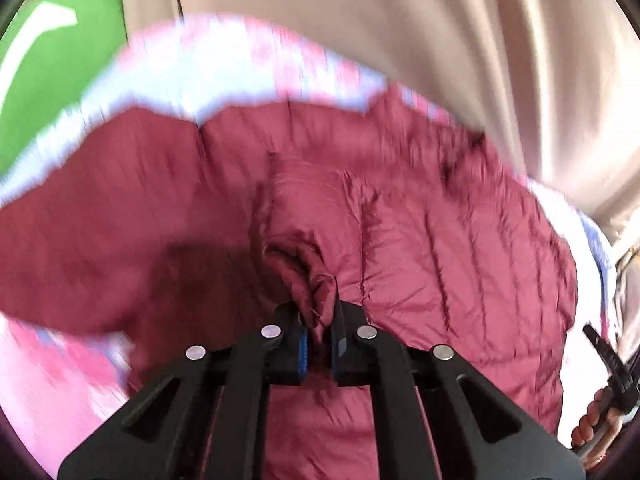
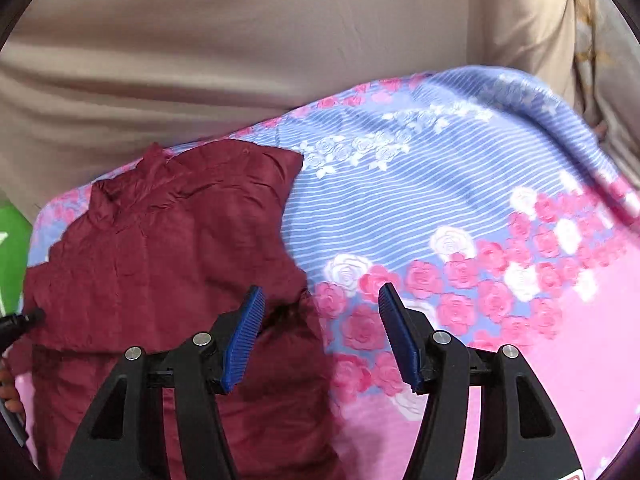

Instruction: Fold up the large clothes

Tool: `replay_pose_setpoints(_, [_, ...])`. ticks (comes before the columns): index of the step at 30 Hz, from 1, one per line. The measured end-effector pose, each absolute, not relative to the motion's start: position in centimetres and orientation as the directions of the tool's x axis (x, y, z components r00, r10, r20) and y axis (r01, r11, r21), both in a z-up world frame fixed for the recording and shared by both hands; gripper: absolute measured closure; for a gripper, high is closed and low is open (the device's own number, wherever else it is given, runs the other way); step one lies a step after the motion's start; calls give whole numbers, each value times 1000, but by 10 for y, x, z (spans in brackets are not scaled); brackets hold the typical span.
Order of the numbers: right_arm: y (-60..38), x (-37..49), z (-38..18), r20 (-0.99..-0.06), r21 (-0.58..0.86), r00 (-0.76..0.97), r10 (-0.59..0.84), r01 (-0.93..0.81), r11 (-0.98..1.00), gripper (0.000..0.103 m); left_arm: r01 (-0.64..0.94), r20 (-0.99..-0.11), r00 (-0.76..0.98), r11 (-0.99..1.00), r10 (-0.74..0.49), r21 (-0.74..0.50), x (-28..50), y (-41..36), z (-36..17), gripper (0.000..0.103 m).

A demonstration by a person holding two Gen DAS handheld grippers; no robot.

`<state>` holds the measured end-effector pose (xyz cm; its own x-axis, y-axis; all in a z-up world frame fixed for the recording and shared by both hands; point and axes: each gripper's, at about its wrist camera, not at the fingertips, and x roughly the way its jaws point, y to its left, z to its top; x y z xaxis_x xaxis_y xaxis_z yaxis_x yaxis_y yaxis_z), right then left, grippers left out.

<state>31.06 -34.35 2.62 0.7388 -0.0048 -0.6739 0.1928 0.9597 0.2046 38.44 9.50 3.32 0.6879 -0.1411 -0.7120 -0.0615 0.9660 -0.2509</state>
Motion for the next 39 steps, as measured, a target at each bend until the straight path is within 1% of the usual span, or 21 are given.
replay_pose_setpoints(3, [-339,318,17,-688,336,710,152,126,933,45,-83,-659,748,973,-83,-217,397,108,54,97])
replay_pose_setpoints(4, [-336,321,10,-687,413,683,246,89,906,45,-87,-655,752,975,-70,-204,399,110,55,97])
replay_pose_setpoints(6, [-331,329,-2,-682,502,640,354,58,863,43,-95,-661,749,979,-51,-182,405,112,49,97])
replay_pose_setpoints(8, [-329,338,-12,-679,545,623,388,74,835,43,-100,-674,737,980,-45,-174,410,112,40,97])
replay_pose_setpoints(12, [-339,357,-20,-628,655,639,443,127,745,43,-121,-702,712,978,-32,-167,409,114,19,97])
replay_pose_setpoints(15, [-351,352,-12,-604,683,688,401,188,705,43,-130,-716,697,974,-45,-188,408,116,5,97])
replay_pose_setpoints(16, [-354,344,-2,-606,656,721,336,214,724,44,-129,-717,696,973,-47,-190,406,117,3,97])
replay_pose_setpoints(18, [-353,334,10,-614,600,740,273,213,771,50,-122,-721,691,976,-48,-182,404,118,-1,97])
replay_pose_setpoints(22, [-323,327,12,-603,617,679,419,64,784,52,-106,-726,685,978,-57,-178,406,112,-7,97])
replay_pose_setpoints(24, [-308,333,6,-616,609,646,452,25,793,52,-104,-731,679,978,-63,-181,409,108,-10,97])
replay_pose_setpoints(26, [-301,347,0,-629,585,648,429,32,810,49,-106,-735,675,979,-56,-172,409,106,-12,97])
replay_pose_setpoints(29, [-319,366,-6,-622,605,691,370,124,786,46,-113,-737,675,982,-35,-150,409,106,-14,97])
replay_pose_setpoints(30, [-328,368,-8,-603,635,707,369,146,758,50,-114,-738,674,982,-33,-149,409,107,-15,97])
replay_pose_setpoints(31, [-339,368,-12,-554,696,730,399,145,703,80,-113,-738,674,982,-34,-150,409,109,-16,97])
replay_pose_setpoints(32, [-348,365,-14,-511,739,746,427,128,661,101,-119,-740,672,982,-27,-144,409,110,-18,97])
replay_pose_setpoints(33, [-356,362,-14,-461,773,767,446,100,627,101,-110,-741,671,983,-36,-146,409,109,-21,97])
replay_pose_setpoints(34, [-359,359,-13,-453,769,777,437,93,632,102,-99,-741,670,984,-43,-148,409,108,-24,97])
replay_pose_setpoints(35, [-359,360,-15,-489,740,770,410,117,663,102,-86,-743,668,987,-47,-139,408,104,-27,97])
replay_pose_setpoints(36, [-357,367,-26,-578,674,730,364,176,717,102,-79,-742,669,988,-45,-131,408,100,-29,97])
replay_pose_setpoints(37, [-356,370,-35,-617,645,708,343,206,735,103,-67,-738,674,991,-38,-113,408,93,-31,97])
replay_pose_setpoints(39, [-357,374,-43,-631,647,697,339,233,726,103,-59,-730,683,996,-9,-68,406,81,-33,97])
